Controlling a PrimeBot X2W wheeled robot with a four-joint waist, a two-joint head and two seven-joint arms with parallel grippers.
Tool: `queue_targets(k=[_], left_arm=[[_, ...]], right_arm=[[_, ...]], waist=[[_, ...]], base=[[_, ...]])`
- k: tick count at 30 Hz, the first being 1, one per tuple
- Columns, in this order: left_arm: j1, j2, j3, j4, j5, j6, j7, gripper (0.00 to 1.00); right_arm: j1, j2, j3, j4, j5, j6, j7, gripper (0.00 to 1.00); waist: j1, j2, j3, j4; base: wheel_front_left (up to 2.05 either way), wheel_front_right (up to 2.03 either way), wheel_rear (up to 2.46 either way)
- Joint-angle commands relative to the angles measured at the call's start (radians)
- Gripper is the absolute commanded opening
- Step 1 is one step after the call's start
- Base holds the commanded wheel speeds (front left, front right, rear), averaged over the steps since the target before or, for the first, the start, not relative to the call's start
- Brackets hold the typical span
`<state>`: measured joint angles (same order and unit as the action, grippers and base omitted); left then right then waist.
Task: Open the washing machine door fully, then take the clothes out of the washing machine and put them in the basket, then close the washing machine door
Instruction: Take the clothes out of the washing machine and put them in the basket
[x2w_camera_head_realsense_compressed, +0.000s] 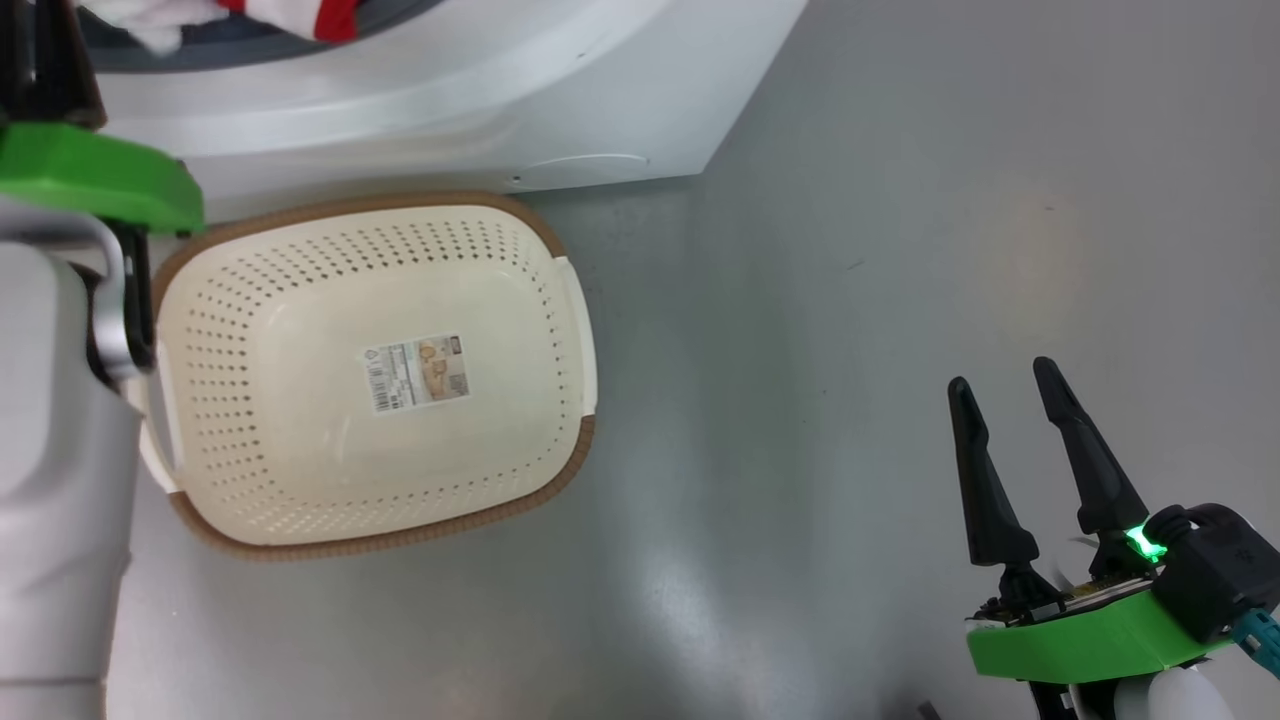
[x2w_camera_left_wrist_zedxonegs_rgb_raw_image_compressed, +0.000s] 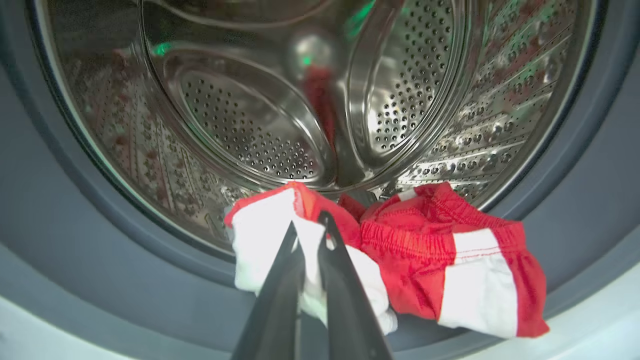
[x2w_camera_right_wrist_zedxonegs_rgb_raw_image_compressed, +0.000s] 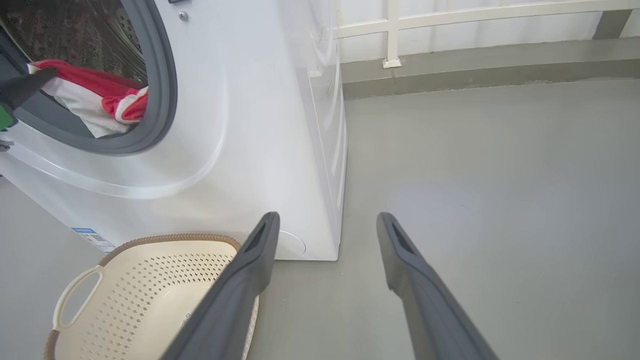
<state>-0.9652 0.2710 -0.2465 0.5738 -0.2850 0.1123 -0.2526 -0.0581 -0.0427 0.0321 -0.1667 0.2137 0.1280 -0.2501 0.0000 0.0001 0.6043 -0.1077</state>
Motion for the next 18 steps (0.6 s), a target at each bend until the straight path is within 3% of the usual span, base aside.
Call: queue_targets(k=[1,18], left_arm=[[0.032,0.051,0.031,-0.070,0.020,0.014,-0.009,0.00],[0.322,0.088,0.069,-0.681,0.114,0.089,-0.003,0.00]], right_arm=[[0.020,-0.008,0.021,-0.025,-0.005,0.003,-0.012,1.00],[0.034,-0.008,0.013,-0.030,-0.016,0.003,-0.012,1.00]], waist=[[0.0000,-0.0001,-0.004,0.012],[0.0000,-0.0001,-0.016,0.059]], base=[[0.00,0.00,0.00],[0.00,0.00,0.00]])
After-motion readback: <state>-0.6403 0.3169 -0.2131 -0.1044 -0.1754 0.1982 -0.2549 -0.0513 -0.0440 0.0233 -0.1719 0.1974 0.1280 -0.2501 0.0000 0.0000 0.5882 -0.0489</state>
